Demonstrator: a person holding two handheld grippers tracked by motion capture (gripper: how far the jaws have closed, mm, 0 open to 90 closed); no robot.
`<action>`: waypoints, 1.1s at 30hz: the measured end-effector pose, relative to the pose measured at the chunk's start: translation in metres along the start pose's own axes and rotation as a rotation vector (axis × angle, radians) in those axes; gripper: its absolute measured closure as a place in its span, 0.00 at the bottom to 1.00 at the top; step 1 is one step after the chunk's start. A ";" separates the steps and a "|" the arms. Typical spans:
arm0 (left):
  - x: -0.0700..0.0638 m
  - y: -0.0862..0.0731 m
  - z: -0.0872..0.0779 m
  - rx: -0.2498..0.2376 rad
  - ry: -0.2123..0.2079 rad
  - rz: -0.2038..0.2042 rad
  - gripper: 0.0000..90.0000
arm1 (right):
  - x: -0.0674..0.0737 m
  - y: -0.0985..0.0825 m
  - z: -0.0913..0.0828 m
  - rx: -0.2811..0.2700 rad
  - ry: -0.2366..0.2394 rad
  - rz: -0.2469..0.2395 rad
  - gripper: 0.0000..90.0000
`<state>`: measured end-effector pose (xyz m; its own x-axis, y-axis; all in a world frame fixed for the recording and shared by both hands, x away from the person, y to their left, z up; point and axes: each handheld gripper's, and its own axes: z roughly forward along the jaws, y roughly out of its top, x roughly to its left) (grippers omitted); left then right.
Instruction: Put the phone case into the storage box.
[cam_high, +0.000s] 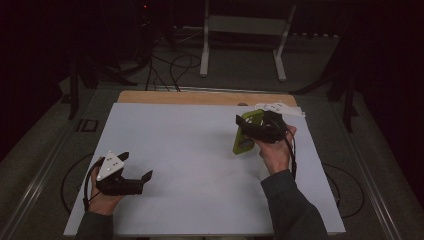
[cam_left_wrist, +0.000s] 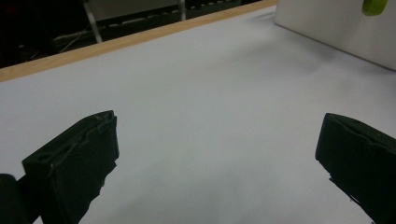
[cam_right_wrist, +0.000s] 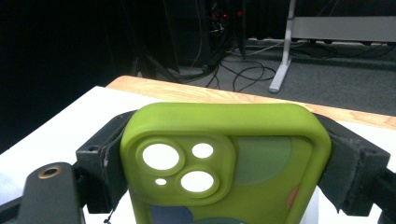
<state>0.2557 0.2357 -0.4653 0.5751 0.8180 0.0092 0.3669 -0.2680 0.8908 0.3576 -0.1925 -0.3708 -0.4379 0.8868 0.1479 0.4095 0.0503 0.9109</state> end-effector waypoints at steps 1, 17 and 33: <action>0.001 -0.001 -0.001 -0.001 0.000 -0.002 0.00 | -0.001 0.000 0.000 -0.001 -0.001 -0.003 0.18; 0.004 -0.016 -0.013 -0.044 0.034 -0.027 0.00 | -0.007 0.002 0.000 -0.011 -0.014 0.006 0.18; 0.005 -0.018 -0.015 -0.046 0.043 -0.034 0.00 | -0.013 0.021 0.003 -0.017 -0.054 0.005 0.18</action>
<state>0.2407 0.2524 -0.4745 0.5309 0.8474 -0.0026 0.3508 -0.2170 0.9110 0.3742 -0.2016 -0.3550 -0.3915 0.9107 0.1322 0.3977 0.0379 0.9167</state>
